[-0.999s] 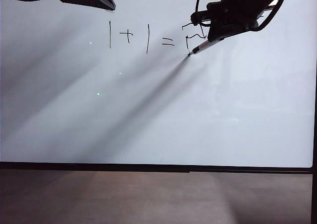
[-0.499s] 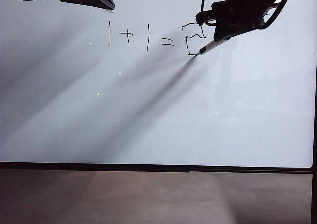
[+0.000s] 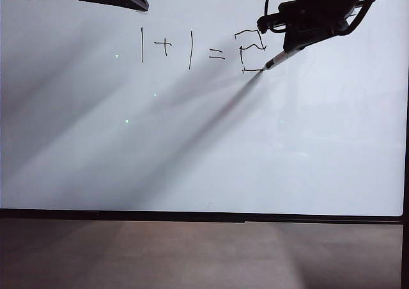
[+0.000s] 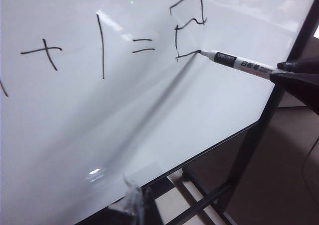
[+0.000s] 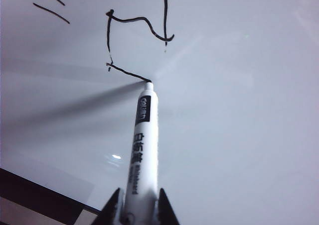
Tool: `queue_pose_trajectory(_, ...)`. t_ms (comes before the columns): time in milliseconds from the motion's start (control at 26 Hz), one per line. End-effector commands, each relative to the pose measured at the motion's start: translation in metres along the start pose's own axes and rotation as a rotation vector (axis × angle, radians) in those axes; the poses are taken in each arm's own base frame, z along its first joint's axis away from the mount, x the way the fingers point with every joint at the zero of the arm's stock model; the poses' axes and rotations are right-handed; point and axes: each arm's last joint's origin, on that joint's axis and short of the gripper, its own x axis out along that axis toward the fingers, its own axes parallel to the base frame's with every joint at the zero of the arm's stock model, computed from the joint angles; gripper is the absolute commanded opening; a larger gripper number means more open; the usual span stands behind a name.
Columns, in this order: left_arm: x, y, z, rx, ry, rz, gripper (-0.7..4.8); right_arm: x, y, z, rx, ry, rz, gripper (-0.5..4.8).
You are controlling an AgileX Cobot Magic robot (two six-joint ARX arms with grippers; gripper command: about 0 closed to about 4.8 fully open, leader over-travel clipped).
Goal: Reach to the right to find the marker pen, pick it up, and write the answer to the math problem on the whiteboard.
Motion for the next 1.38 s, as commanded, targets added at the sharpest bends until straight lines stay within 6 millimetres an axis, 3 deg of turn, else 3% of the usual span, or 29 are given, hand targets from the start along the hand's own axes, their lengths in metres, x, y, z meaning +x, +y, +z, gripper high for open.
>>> queue_pose_trajectory(38,-0.001,0.0,0.001,0.001,-0.007,-0.006,-0.05,-0.002,-0.004,0.004,0.009,-0.021,-0.047,-0.07)
queue_pose_trajectory(499,-0.002,0.0,0.002,0.001,-0.008,-0.006,-0.06,-0.002,-0.004,0.004,0.006,-0.011,-0.044,-0.07)
queue_pose_trajectory(691,-0.004,0.0,0.002,0.002,-0.008,-0.006,-0.05,-0.014,-0.009,0.013,0.022,-0.053,-0.046,-0.07)
queue_pose_trajectory(999,-0.017,-0.001,0.009,0.001,-0.042,-0.005,-0.06,-0.076,-0.017,0.042,0.061,-0.167,0.01,-0.07)
queue_pose_trajectory(1191,-0.036,-0.002,0.019,0.003,-0.095,-0.004,-0.05,-0.129,-0.025,0.049,0.14,-0.182,0.002,-0.07)
queue_pose_trajectory(1383,-0.061,-0.003,0.027,0.007,-0.146,-0.002,-0.05,-0.187,-0.045,0.048,0.213,-0.234,-0.083,-0.07)
